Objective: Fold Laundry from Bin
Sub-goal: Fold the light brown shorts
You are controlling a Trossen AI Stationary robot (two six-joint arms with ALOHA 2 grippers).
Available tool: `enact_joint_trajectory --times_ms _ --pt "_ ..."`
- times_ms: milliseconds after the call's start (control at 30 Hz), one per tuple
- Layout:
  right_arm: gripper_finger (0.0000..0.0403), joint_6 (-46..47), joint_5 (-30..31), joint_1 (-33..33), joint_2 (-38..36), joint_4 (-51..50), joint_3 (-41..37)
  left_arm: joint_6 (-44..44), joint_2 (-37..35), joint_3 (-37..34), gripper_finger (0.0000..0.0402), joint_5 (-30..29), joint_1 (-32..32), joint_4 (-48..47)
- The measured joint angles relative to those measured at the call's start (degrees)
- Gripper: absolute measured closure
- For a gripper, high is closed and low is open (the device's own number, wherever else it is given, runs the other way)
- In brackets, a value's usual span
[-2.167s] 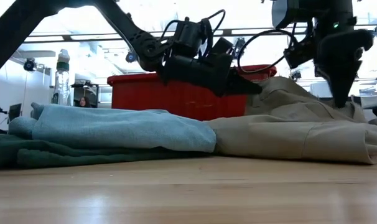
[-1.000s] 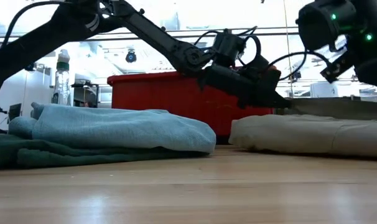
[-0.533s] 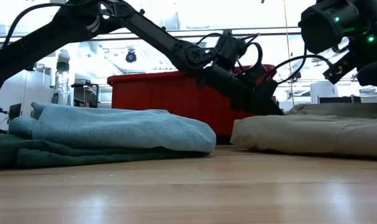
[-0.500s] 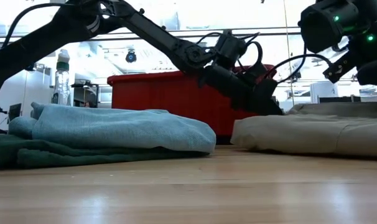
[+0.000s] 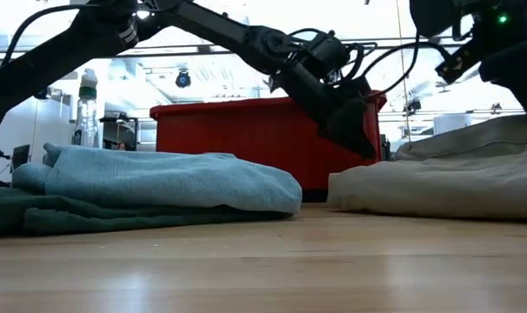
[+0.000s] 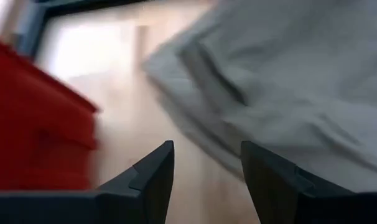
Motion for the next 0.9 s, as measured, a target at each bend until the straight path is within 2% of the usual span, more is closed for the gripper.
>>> enact_joint_trajectory --times_ms 167,333,500,667,900 --pt "0.0321 -0.6 1.2 0.0 0.0 -0.5 0.6 -0.2 -0.9 -0.4 0.0254 7.5 -0.1 -4.6" --pt "0.0258 -1.8 5.1 0.0 0.0 -0.4 0.6 -1.9 -1.3 -0.5 0.0276 5.8 -0.4 -7.8" --pt "0.0230 -0.8 13.5 0.8 -0.7 7.0 0.2 -2.2 -6.2 -2.8 0.0303 5.4 -1.4 -6.5" --pt "0.0252 -5.2 16.2 1.2 -0.8 25.1 -3.8 -3.2 -16.8 -13.3 0.0329 2.2 -1.8 -1.1" --pt "0.0340 -7.5 17.5 1.0 -0.4 46.6 -12.5 -8.0 -37.7 -38.4 0.0342 -6.4 -3.8 13.8"
